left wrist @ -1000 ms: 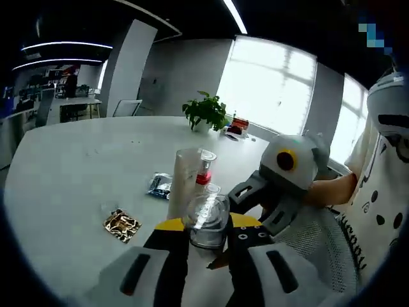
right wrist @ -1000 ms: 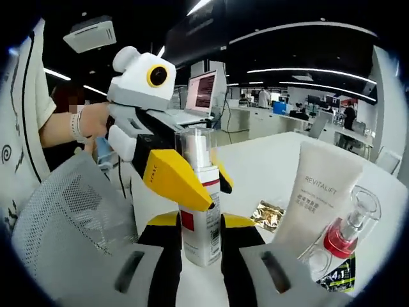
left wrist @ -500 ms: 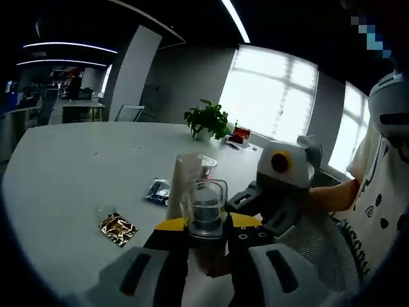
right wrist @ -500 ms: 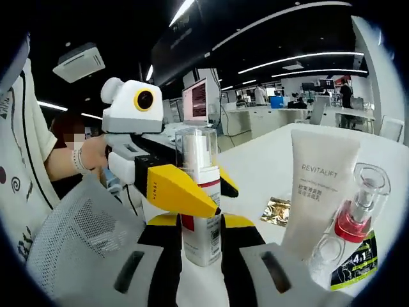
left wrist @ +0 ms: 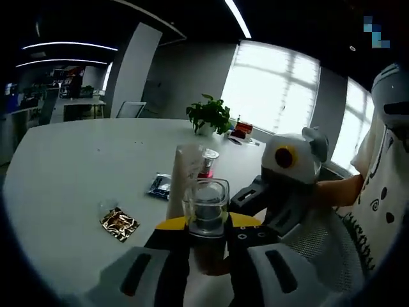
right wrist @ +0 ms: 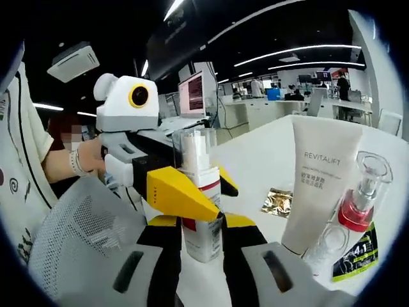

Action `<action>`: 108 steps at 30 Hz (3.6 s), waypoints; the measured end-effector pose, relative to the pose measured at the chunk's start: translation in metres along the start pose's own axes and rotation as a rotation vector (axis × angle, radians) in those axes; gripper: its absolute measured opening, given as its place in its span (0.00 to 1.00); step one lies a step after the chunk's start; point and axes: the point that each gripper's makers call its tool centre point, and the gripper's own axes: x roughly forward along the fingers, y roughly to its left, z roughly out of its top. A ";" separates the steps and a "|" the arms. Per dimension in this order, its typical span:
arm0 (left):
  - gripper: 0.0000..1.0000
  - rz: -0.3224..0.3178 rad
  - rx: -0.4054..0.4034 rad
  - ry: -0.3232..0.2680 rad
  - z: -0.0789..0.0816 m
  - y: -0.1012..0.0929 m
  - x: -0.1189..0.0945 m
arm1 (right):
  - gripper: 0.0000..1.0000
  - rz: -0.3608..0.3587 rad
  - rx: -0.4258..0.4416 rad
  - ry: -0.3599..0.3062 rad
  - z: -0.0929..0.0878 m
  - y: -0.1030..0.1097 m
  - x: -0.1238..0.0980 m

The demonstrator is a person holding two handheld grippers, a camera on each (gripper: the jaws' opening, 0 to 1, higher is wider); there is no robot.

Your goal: Arrange the skincare products in the storage area until every visible bottle or jar stands upright without overlapping.

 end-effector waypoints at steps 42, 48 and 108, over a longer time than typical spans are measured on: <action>0.17 -0.039 0.253 0.119 -0.027 0.000 0.047 | 0.29 -0.176 0.100 -0.126 0.037 -0.035 -0.022; 0.17 -0.056 0.257 0.123 -0.032 0.000 0.048 | 0.26 -0.185 0.096 -0.110 0.032 -0.038 -0.018; 0.17 0.001 0.406 0.269 -0.075 0.027 0.054 | 0.25 -0.298 -0.045 -0.030 0.006 -0.052 -0.011</action>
